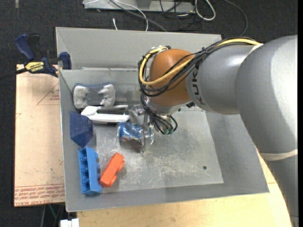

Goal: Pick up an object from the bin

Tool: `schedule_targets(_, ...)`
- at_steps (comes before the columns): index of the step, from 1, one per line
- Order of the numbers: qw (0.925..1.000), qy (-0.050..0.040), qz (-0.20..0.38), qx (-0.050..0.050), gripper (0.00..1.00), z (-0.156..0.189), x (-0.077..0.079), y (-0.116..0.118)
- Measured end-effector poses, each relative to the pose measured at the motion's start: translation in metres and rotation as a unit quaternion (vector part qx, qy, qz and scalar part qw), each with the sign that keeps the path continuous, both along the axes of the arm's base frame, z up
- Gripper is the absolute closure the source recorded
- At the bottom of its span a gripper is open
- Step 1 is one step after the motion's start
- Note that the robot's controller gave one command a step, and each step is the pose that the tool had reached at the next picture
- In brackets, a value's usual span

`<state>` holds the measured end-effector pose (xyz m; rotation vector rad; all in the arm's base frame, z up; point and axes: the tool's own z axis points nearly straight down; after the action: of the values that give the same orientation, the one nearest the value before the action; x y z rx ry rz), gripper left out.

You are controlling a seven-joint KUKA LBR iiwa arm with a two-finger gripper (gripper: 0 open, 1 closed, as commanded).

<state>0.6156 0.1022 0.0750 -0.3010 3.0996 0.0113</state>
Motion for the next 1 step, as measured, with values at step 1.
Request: schedule_targets(1, 0.9671, 0.005, -0.254, 0.005, 1.0, 0.0018, -0.0172, 0.015)
